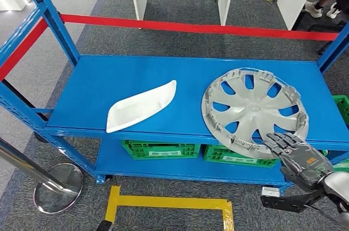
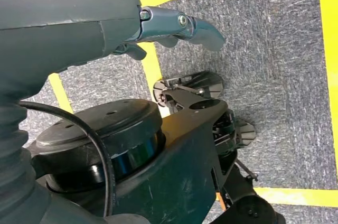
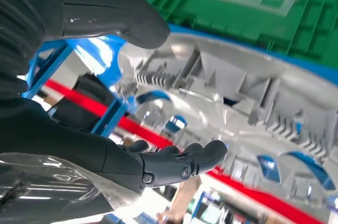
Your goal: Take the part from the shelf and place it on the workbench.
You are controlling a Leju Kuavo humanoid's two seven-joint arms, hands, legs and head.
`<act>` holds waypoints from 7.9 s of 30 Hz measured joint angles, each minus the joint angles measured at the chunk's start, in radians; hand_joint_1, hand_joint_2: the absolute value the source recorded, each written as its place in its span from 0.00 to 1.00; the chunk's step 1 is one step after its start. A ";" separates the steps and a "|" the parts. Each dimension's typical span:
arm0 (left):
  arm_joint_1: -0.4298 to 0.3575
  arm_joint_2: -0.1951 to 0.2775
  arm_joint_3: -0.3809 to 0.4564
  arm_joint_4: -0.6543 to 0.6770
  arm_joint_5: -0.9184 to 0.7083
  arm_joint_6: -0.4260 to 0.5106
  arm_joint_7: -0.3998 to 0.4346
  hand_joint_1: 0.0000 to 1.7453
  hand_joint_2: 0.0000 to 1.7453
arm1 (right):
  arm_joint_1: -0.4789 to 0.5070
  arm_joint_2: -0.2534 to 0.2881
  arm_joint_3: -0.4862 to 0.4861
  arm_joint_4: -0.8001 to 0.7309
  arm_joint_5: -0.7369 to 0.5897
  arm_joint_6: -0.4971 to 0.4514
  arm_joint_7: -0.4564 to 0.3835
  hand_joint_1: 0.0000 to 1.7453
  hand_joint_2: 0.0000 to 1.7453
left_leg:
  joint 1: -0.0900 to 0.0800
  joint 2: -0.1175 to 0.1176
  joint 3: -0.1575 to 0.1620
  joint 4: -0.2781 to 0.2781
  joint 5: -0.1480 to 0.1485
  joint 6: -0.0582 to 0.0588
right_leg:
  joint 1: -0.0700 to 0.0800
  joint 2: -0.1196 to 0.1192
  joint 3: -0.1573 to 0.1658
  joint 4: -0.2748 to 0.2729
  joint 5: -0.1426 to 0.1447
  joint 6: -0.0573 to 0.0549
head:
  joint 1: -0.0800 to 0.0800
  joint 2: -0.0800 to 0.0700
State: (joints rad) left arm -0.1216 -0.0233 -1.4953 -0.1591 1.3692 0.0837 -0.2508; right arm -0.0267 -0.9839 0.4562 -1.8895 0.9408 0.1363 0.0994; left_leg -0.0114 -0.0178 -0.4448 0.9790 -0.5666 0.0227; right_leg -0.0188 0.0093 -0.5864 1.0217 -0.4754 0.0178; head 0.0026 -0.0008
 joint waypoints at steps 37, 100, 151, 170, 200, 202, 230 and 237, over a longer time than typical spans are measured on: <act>-0.001 0.001 -0.025 0.000 -0.019 0.003 -0.002 0.00 1.00 | -0.011 0.251 -0.080 0.291 0.138 -0.091 0.007 0.00 1.00 | 0.000 0.000 0.000 0.000 0.000 0.000 | 0.000 0.000 0.000 0.000 0.000 0.000 | 0.000 0.000; 0.019 -0.002 0.057 0.016 0.130 0.063 -0.222 0.00 1.00 | 0.295 0.391 -0.093 -0.192 0.179 -0.619 -0.124 1.00 1.00 | 0.000 0.000 0.003 -0.001 -0.001 0.000 | 0.000 0.000 0.004 0.000 -0.003 0.002 | 0.000 0.000; 0.035 -0.003 0.075 0.020 0.152 0.113 -0.295 0.00 1.00 | 0.516 0.811 -0.208 -0.429 -0.951 -0.087 -0.794 1.00 1.00 | -0.002 0.001 0.004 0.001 -0.001 0.000 | -0.002 0.001 0.004 -0.001 -0.001 0.003 | 0.000 0.000; 0.043 -0.004 0.067 0.023 0.159 0.087 -0.280 0.00 1.00 | 0.549 0.833 -0.209 -0.432 -0.880 -0.182 -0.794 1.00 1.00 | 0.005 0.009 0.037 -0.018 -0.004 0.023 | -0.007 -0.007 -0.093 0.138 0.007 0.028 | 0.008 0.000; 0.045 0.004 0.049 0.033 0.163 0.081 -0.271 0.00 1.00 | 0.515 0.791 -0.165 -0.448 -0.834 -0.286 -0.794 1.00 1.00 | 0.009 0.016 -0.081 0.026 0.066 0.023 | -0.002 -0.011 -0.068 0.175 -0.078 0.027 | -0.003 0.000; 0.045 0.004 0.049 0.033 0.163 0.081 -0.271 0.00 1.00 | 0.513 0.790 -0.165 -0.448 -0.834 -0.286 -0.794 1.00 1.00 | 0.006 0.015 -0.086 0.039 0.058 0.015 | -0.002 -0.009 -0.008 0.058 -0.031 0.023 | -0.003 0.000; 0.040 0.003 0.049 0.036 0.163 0.080 -0.270 0.00 1.00 | 0.513 0.786 -0.158 -0.451 -0.834 -0.286 -0.794 1.00 1.00 | 0.001 0.025 -0.127 0.012 0.112 0.027 | -0.008 -0.012 -0.057 0.249 -0.101 0.033 | -0.004 0.000; 0.040 0.002 0.049 0.036 0.163 0.080 -0.270 0.00 1.00 | 0.510 0.785 -0.157 -0.451 -0.833 -0.286 -0.795 1.00 1.00 | 0.000 0.024 -0.175 0.036 0.156 -0.007 | 0.001 -0.012 0.140 -0.052 -0.093 0.005 | -0.004 0.000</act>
State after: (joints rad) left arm -0.0816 -0.0208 -1.4466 -0.1228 1.5320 0.1642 -0.5211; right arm 0.4829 -0.1992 0.2988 -2.3407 0.1074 -0.1495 -0.6951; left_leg -0.0114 0.0060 -0.6201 1.0153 -0.4104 0.0161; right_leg -0.0176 -0.0030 -0.4467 0.9699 -0.5683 0.0225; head -0.0015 -0.0011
